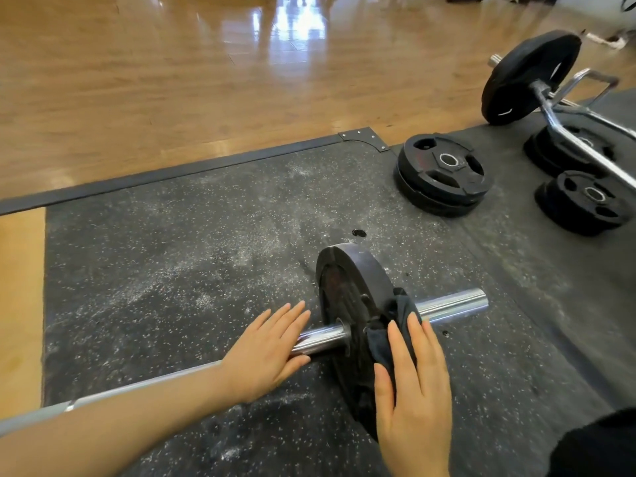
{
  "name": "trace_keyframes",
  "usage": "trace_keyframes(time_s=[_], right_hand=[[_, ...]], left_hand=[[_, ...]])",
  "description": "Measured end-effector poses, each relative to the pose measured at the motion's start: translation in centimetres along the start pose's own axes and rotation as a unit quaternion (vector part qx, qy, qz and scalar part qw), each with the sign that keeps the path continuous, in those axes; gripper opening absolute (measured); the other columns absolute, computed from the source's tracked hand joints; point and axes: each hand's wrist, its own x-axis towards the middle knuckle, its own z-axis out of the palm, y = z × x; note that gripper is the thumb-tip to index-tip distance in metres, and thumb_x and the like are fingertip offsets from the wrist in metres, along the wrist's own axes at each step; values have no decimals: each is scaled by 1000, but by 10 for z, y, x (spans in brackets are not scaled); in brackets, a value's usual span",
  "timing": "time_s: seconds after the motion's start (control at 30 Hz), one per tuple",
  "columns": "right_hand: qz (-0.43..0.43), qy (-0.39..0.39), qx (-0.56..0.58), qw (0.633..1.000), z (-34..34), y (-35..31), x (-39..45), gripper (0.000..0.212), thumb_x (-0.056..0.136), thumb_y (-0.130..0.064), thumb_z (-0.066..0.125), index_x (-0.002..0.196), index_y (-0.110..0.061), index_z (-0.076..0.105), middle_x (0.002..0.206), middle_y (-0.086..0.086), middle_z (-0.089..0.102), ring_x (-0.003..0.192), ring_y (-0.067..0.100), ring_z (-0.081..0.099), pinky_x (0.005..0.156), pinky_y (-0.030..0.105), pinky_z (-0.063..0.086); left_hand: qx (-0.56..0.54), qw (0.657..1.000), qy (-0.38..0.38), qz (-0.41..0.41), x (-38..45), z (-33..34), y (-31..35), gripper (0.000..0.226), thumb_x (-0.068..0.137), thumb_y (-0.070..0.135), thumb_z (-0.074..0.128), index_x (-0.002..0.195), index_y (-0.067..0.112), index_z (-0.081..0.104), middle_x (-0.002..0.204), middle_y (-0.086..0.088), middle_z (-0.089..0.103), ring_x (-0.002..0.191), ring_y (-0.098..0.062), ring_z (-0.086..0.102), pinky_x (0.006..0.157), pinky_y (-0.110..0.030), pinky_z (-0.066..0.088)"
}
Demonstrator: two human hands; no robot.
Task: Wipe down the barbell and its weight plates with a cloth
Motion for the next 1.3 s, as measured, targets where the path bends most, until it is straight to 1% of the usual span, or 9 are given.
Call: trace_keyframes(time_s=[0.13, 0.2, 0.37, 0.47, 0.57, 0.73, 0.83, 1.13, 1.3], right_hand=[[-20, -76, -39, 996, -6, 0, 24, 52, 95, -36, 42, 145, -19, 42, 156, 5, 33, 144, 27, 28, 112, 34, 26], [-37, -110, -54, 992, -8, -1, 46, 52, 97, -39, 39, 145, -19, 44, 157, 3, 30, 146, 24, 23, 110, 39, 28], [-50, -141, -42, 988, -7, -2, 61, 52, 100, -35, 34, 146, -13, 41, 158, 1, 28, 147, 21, 21, 117, 32, 20], [-53, -127, -37, 990, -12, 1, 34, 53, 98, -30, 37, 147, -10, 37, 158, 4, 27, 146, 25, 23, 119, 26, 14], [-51, -125, -27, 991, -15, 1, 20, 53, 97, -29, 37, 146, -8, 34, 157, 6, 27, 145, 28, 25, 120, 28, 15], [-48, -169, -18, 984, -14, -4, 56, 51, 99, -29, 39, 146, -9, 41, 155, 3, 32, 145, 22, 25, 119, 25, 13], [-66, -230, -7, 971, -6, -2, 97, 46, 101, -25, 46, 145, -11, 43, 154, 1, 34, 143, 20, 27, 119, 30, 18], [-199, -359, 82, 908, -7, 32, 149, 44, 102, -29, 40, 145, -18, 43, 154, -10, 32, 144, 4, 21, 119, 26, 17], [-281, -385, 114, 872, 1, 45, 170, 45, 102, -28, 41, 145, -17, 43, 154, -10, 34, 145, 9, 24, 117, 25, 18]], left_hand=[[-12, 999, 40, 19, -2, -4, 3, 69, 96, 53, 28, 145, 6, 41, 151, -13, 39, 136, -27, 44, 109, -42, 37], [-7, 998, 55, 17, -1, -3, 2, 66, 96, 50, 31, 140, 5, 48, 144, -13, 48, 129, -26, 52, 102, -41, 44], [19, 997, 74, 23, 2, -3, -1, 63, 95, 48, 32, 140, 7, 49, 141, -11, 52, 126, -22, 55, 102, -41, 44], [0, 998, 64, 30, 3, 0, -5, 66, 99, 51, 23, 150, 10, 30, 154, -8, 34, 140, -19, 37, 116, -40, 20], [-18, 998, 62, 26, 3, 5, -7, 70, 98, 55, 15, 154, 13, 16, 159, -7, 20, 146, -19, 23, 118, -38, 3], [-28, 996, 79, 10, 3, 9, -6, 71, 98, 55, 16, 153, 12, 18, 159, -9, 19, 146, -23, 24, 119, -40, 8], [-20, 997, 69, 10, 5, 8, -7, 71, 96, 56, 12, 154, 15, 11, 160, -8, 15, 148, -22, 19, 119, -36, 0], [17, 995, 95, 23, 4, 0, -7, 62, 98, 49, 31, 146, 10, 42, 146, -7, 47, 133, -20, 48, 109, -44, 36], [36, 992, 117, 34, 6, 5, -9, 59, 98, 47, 35, 143, 12, 46, 144, -6, 50, 131, -19, 49, 106, -42, 41]])
